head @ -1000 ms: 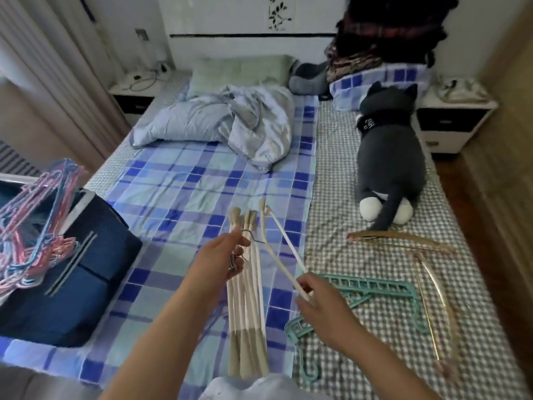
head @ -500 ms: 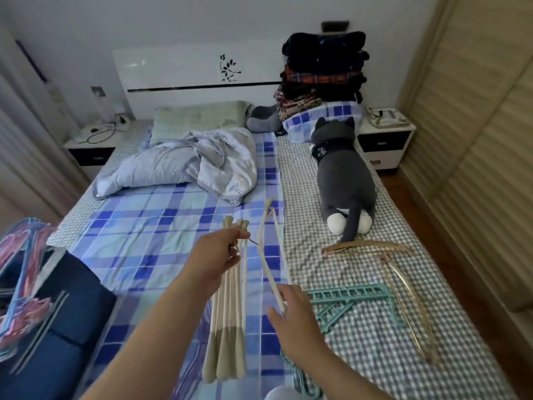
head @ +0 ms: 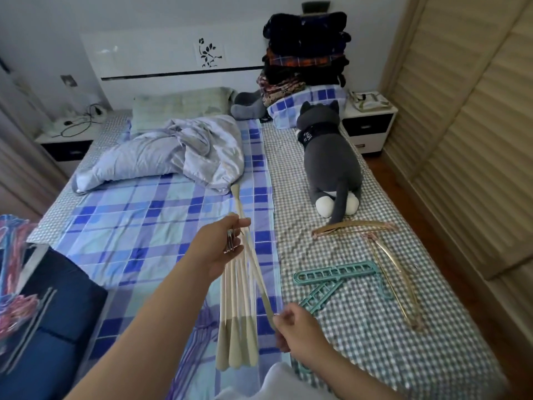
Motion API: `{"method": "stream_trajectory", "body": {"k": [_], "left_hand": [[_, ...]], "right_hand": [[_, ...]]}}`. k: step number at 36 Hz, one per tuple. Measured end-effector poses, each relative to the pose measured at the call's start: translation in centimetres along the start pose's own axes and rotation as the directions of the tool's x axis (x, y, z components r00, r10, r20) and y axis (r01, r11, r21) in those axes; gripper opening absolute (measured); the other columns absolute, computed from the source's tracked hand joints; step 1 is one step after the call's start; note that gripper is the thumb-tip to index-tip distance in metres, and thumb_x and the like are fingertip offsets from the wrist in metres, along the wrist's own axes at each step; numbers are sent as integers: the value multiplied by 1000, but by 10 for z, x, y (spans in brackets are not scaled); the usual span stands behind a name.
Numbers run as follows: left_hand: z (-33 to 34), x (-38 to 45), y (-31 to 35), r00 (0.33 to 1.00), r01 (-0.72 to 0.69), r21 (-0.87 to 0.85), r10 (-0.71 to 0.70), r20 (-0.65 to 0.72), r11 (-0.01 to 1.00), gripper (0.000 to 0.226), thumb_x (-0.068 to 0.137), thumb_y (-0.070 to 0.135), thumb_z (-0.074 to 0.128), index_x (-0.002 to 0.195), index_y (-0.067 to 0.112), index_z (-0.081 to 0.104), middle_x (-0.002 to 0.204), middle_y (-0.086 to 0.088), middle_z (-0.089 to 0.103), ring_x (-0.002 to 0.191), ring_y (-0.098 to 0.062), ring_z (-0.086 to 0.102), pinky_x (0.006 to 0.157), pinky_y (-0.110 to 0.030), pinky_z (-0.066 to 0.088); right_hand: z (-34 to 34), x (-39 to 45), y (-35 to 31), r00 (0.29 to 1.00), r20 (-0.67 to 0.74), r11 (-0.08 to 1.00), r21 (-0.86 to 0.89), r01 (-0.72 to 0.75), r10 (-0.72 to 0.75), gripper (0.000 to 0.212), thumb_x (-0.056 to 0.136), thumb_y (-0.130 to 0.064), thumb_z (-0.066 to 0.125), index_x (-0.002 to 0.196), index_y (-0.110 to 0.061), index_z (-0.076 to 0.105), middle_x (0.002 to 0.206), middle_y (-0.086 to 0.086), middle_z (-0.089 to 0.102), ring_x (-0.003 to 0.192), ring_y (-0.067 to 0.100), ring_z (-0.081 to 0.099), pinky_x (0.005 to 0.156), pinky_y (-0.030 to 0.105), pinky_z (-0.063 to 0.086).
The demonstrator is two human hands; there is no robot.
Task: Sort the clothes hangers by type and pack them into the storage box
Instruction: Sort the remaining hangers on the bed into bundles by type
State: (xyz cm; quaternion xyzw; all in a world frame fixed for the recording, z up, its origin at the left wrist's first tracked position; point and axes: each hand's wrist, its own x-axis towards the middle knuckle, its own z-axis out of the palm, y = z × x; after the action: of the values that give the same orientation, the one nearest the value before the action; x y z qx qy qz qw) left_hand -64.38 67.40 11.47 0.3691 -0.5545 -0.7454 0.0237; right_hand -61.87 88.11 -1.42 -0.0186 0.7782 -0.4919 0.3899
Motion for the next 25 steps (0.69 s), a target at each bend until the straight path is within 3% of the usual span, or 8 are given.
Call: {"method": "stream_trajectory", "body": {"k": [2, 4, 6, 9, 13, 17, 21, 25], "left_hand": [[1, 2, -5, 1000, -1, 4, 1, -6, 1000, 36, 103, 27, 56, 80, 14, 81, 86, -2, 57, 69, -14, 52, 91, -36, 53], [1, 5, -9, 1000, 7, -6, -7, -11, 1000, 34, 102, 25, 56, 81, 11, 80, 79, -2, 59, 67, -13, 53, 85, -33, 53], [1, 9, -12, 1000, 20, -27, -20, -11, 999, 32, 102, 23, 57, 86, 8, 79, 73, 0, 60, 67, -13, 53, 86, -33, 52], [0, 12, -16, 1000, 28, -68, -29, -11, 997, 28, 102, 21, 58, 87, 7, 78, 77, 0, 67, 68, -14, 53, 88, -34, 52], [-5, 16, -24, 1000, 10, -80, -11, -9, 997, 27, 100, 20, 62, 85, 8, 80, 106, 0, 73, 68, -12, 55, 80, -30, 55], [-7, 23, -30, 999, 12, -92, -15, -30, 996, 27, 99, 23, 63, 90, 6, 80, 104, -2, 70, 70, -12, 53, 83, -30, 55], [-4, 26, -32, 999, -10, -125, 4, -49, 992, 28, 100, 26, 62, 85, 9, 80, 107, 1, 70, 71, -12, 51, 79, -28, 53], [1, 31, -29, 997, -24, -169, 12, -74, 985, 29, 101, 26, 61, 87, 9, 80, 110, 1, 67, 70, -10, 50, 75, -26, 53]], "right_hand": [[-4, 4, 1, 993, -114, 979, -204, -9, -14, 25, 93, -40, 59, 91, -16, 51, 85, 10, 66, 67, 23, 63, 63, 41, 54], [-8, 4, 2, 998, -70, 958, -286, -27, 7, 30, 90, -48, 60, 92, -19, 54, 90, 5, 65, 71, 22, 64, 58, 35, 50], [-2, 4, 5, 996, 46, 978, -196, -67, 78, 26, 92, -39, 64, 96, -15, 56, 90, 5, 65, 66, 17, 64, 52, 33, 53], [9, 5, 11, 989, 116, 993, -92, -76, 87, 15, 91, -23, 66, 99, -13, 58, 87, 7, 68, 67, 16, 65, 75, 47, 61], [11, 4, 8, 938, 277, 882, 360, -303, 209, 24, 101, -30, 57, 105, -7, 54, 82, 12, 71, 72, 24, 70, 73, 41, 58], [4, 2, 7, 917, 332, 871, 355, -339, 221, 27, 91, -14, 72, 104, -5, 50, 91, 16, 68, 70, 25, 69, 57, 32, 53], [2, 8, 7, 908, 348, 867, 348, -358, 235, 32, 83, -3, 77, 103, -2, 53, 116, 23, 67, 94, 32, 72, 67, 28, 58], [3, 15, 8, 917, 341, 914, 269, -304, 205, 36, 84, -7, 79, 106, -3, 50, 102, 21, 68, 78, 25, 70, 59, 26, 55]]}}
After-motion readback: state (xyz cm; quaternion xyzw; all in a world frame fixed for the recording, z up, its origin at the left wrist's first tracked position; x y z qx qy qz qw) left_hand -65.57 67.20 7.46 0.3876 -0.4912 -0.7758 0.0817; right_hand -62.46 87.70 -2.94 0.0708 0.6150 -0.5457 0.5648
